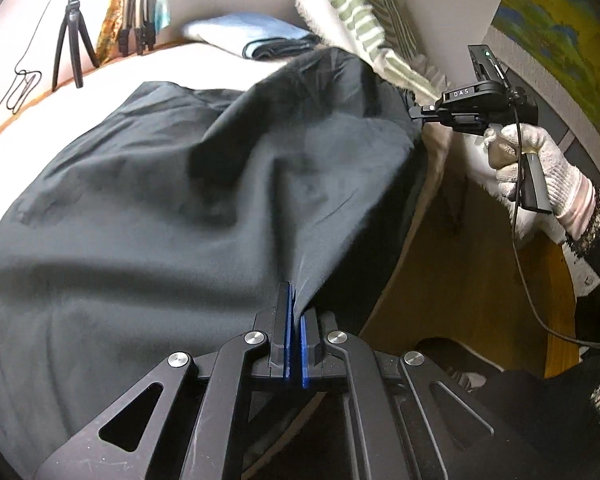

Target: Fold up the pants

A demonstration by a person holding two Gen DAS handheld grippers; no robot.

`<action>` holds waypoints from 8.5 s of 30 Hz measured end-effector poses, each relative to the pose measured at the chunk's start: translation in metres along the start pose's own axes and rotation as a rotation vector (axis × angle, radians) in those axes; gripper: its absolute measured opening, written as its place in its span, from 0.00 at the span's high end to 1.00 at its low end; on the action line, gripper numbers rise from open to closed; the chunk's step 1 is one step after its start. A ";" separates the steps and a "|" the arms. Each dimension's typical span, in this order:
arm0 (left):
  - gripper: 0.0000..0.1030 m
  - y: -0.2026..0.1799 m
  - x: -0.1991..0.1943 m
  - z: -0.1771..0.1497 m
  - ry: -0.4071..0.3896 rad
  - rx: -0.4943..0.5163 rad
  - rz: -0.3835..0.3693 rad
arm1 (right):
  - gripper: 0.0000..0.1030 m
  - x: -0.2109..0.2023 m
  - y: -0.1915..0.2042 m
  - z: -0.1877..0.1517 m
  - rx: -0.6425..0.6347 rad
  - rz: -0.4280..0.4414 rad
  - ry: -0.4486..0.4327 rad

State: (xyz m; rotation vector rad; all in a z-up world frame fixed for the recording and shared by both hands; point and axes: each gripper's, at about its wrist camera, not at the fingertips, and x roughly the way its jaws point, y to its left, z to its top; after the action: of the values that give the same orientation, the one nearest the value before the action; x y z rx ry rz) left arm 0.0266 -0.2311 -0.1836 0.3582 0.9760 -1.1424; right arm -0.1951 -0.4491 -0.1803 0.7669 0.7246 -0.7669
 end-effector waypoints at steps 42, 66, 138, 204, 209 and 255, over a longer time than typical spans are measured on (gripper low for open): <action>0.76 0.143 -0.072 -0.061 -0.136 -0.357 0.287 | 0.73 -0.034 -0.064 -0.012 0.119 -0.020 -0.114; 0.63 0.000 0.002 0.024 -0.046 0.018 -0.017 | 0.35 0.010 0.026 0.088 -0.295 -0.052 -0.055; 0.56 0.084 -0.220 -0.124 -0.372 -0.537 0.420 | 0.32 -0.025 0.092 0.080 -0.528 -0.131 -0.085; 0.81 0.192 -0.234 -0.218 -0.509 -0.643 0.653 | 0.29 0.136 0.570 -0.247 -0.821 0.652 0.794; 0.81 0.176 -0.202 -0.195 -0.409 -0.452 0.622 | 0.29 0.173 0.588 -0.278 -0.796 0.632 0.911; 0.86 0.167 -0.163 -0.164 -0.320 -0.265 0.513 | 0.25 0.202 0.527 -0.215 -0.665 0.494 0.828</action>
State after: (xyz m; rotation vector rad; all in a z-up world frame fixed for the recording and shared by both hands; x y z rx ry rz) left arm 0.0849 0.0480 -0.1819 0.1858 0.6855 -0.5715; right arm 0.2744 -0.0829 -0.2795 0.5869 1.3684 0.2932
